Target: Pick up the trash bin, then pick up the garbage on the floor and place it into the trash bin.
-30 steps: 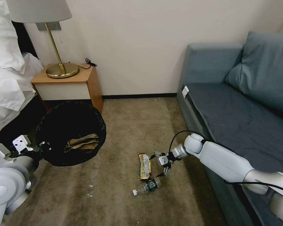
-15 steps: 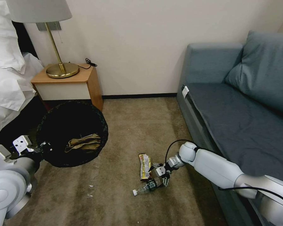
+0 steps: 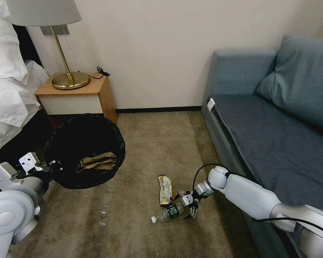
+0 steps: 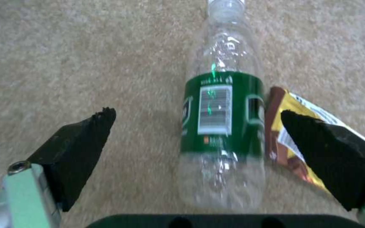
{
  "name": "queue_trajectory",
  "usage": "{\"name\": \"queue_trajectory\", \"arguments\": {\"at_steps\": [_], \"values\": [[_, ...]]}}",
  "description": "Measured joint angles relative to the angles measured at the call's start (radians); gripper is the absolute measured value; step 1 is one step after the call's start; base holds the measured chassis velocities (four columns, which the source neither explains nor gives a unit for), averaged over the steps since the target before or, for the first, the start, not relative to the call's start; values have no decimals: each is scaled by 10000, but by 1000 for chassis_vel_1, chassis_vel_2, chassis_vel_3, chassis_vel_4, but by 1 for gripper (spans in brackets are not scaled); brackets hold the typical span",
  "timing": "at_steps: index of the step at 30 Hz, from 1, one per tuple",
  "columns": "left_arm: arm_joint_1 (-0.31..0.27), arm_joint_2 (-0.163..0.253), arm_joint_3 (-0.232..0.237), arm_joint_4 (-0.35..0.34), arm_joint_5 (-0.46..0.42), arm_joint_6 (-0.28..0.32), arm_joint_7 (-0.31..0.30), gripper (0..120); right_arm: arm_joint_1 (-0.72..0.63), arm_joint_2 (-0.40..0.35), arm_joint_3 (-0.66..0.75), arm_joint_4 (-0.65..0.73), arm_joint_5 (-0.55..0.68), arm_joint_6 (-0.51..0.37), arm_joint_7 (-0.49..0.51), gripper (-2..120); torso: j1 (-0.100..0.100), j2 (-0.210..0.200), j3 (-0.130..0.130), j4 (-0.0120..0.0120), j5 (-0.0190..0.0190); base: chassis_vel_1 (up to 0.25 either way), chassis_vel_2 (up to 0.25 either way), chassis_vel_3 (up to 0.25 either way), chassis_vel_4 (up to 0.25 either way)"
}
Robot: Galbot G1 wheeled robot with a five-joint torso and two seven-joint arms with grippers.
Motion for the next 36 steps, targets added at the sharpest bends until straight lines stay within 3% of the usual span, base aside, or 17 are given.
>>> {"name": "queue_trajectory", "arguments": {"at_steps": [5, 16, 36], "values": [[374, 107, -118, -324, -14, -7, 1, 1, -108, 266, 500, -102, -953, 178, 194, 100, -1, 1, -1, 2, 0, 0, 0, 0, 0], [559, 497, -341, -602, -324, -41, -168, 1, -133, -141, 769, -14, -1294, 470, 197, 100, 0, 0, 0, -5, -1, 0, 0, 0, 0], [795, 316, -305, -724, -189, -56, -161, 1, 17, 779, 443, -29, -1134, 338, 345, 100, 0, 0, 0, 0, -1, 0, 0, 0, 0]]}}
